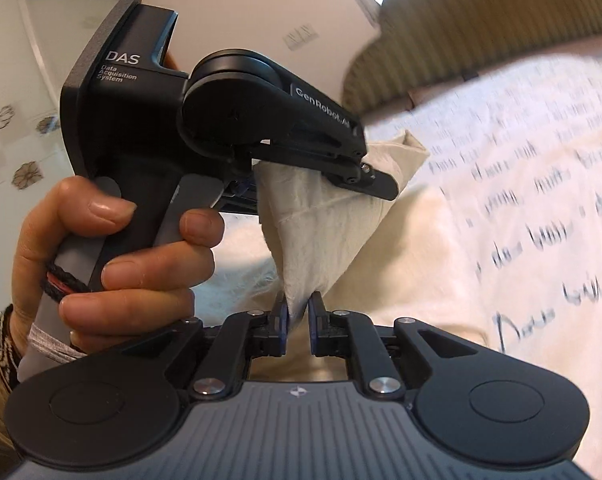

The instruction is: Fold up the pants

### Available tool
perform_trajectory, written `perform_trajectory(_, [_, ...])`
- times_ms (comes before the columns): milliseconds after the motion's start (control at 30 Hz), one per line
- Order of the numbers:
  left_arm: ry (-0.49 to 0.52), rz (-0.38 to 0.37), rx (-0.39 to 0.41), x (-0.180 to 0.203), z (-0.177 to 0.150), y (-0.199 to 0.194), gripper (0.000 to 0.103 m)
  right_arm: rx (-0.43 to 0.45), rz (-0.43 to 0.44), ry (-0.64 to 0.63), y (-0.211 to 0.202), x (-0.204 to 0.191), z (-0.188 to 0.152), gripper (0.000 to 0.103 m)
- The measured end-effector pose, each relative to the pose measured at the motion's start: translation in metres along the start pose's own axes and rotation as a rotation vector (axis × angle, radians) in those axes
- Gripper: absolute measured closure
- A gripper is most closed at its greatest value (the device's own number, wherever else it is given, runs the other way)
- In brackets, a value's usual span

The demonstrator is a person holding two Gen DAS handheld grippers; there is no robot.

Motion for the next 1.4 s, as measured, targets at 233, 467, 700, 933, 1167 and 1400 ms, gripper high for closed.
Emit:
perform_trajectory(233, [-0.032,-0.158,0.057,0.000,0.003,-0.020,0.035,-0.035,0.006,0.116,0.002,0.018,0.005,0.084])
perform_trajectory(467, [-0.030,-0.085,0.193,-0.030,0.003,-0.071,0.031,-0.073,0.018,0.177,0.008,0.040,0.016,0.080])
perform_trajectory(700, [-0.148,0.054,0.231,-0.111,-0.028,-0.118,0.031,-0.022,-0.150,-0.042,-0.020,0.039,0.045,0.074])
perform_trajectory(933, [-0.101,0.173,0.219,-0.143,-0.066,-0.153,0.031,0.015,-0.099,-0.093,0.011,0.032,0.062,0.074])
perform_trajectory(1167, [0.169,0.216,0.247,-0.117,-0.111,-0.182,0.029,-0.066,-0.073,-0.163,0.041,0.005,0.037,0.073])
perform_trajectory(1400, [0.362,0.198,0.224,-0.081,-0.140,-0.177,0.025,-0.064,0.146,-0.220,0.020,-0.028,0.029,0.073])
Point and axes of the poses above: each gripper's, at about its wrist camera, not at the fingertips, and y roughly the way its jaws point, x to its right, z to its top, the point moved 4 cm from there along y, roughly the way its jaws point, and after that the axes turned 1 degree about -z, right-handed, at the moved point
